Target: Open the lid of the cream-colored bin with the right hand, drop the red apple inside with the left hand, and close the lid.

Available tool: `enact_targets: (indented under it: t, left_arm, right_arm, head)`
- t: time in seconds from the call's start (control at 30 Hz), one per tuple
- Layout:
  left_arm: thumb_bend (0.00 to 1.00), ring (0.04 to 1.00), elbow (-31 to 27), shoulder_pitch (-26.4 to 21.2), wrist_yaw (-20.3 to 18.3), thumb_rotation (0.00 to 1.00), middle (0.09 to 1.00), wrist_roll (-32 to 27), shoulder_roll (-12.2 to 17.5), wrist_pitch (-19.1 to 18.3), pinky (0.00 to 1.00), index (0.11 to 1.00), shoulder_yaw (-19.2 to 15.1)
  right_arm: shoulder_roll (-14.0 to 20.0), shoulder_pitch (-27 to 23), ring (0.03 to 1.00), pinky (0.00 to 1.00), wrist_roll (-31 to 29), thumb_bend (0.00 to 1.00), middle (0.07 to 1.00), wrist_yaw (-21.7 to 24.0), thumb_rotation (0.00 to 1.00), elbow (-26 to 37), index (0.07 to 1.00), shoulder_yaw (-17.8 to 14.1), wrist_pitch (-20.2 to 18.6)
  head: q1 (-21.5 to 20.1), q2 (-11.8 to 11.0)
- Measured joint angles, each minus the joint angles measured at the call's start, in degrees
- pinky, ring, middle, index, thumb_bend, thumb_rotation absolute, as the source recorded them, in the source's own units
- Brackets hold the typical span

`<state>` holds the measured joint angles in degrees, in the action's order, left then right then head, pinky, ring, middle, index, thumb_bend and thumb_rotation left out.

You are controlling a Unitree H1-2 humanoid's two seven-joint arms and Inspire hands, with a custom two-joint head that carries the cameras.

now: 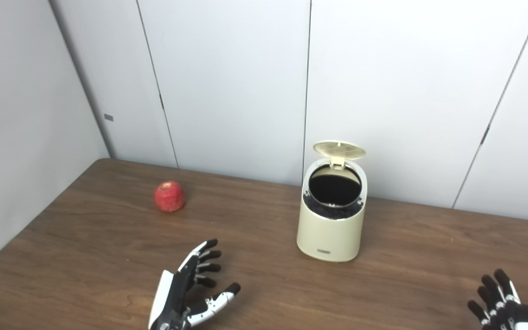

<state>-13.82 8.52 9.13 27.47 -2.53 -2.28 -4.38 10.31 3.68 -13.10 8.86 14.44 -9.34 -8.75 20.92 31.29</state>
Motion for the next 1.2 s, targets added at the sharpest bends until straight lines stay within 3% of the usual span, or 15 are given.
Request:
enact_targets:
  t: [0.17,0.33,0.63,0.83,1.0,1.1,1.2]
  left_arm:
    - [0.79,0.715,-0.75,-4.37,-0.52,0.14,0.807,3.16,6.54,-8.01,0.6,0.859,-3.2]
    - [0.83,0.667,-0.77,-8.64,-1.16,0.12,0.783,4.04,9.62,-12.46,0.58,0.854,-3.48]
    - [0.83,0.698,4.38,-16.13,-2.77,0.13,0.805,4.38,18.69,-17.4,0.59,0.845,-4.8]
    - [0.83,0.767,9.53,-18.6,-3.34,0.15,0.825,6.36,21.28,-21.27,0.63,0.854,-2.84]
    - [0.83,0.749,15.38,-22.9,-1.8,0.13,0.807,7.44,23.41,-20.64,0.59,0.841,-1.98]
    - [0.82,0.773,18.28,-24.77,-0.32,0.13,0.821,7.5,24.79,-18.71,0.63,0.844,-1.45]
    - [0.82,0.775,22.21,-26.5,0.06,0.2,0.837,10.0,26.67,-18.55,0.59,0.849,1.62]
  right_arm:
    - [-0.01,0.0,0.984,0.94,0.24,0.72,0.97,-0.6,0.96,1.08,0.981,0.42,-1.18]
    - [-0.16,-0.16,0.987,0.95,0.27,0.72,0.976,-0.87,0.97,1.42,0.983,0.76,-2.08]
    - [-0.14,-0.44,0.999,0.98,0.57,0.71,0.996,-1.27,0.99,1.92,0.999,1.16,-2.7]
    - [-0.13,-0.54,0.998,0.97,1.32,0.65,0.999,-1.78,1.0,3.39,1.0,1.8,-4.11]
    - [-0.13,-0.94,1.0,0.96,1.58,0.64,0.996,-1.9,1.0,3.72,1.0,2.3,-4.45]
    - [-0.12,-0.93,1.0,0.97,2.13,0.62,0.995,-1.96,1.0,4.19,1.0,2.54,-4.79]
    - [-0.12,-0.93,1.0,1.0,1.92,0.61,0.999,-1.95,1.0,4.77,1.0,2.55,-5.22]
  head:
    - [-0.35,-0.18]
    - [-0.79,-0.18]
    - [-0.97,0.0]
    - [-1.23,-0.18]
    - [-1.32,-0.18]
    - [-1.49,-0.18]
    - [-1.67,-0.26]
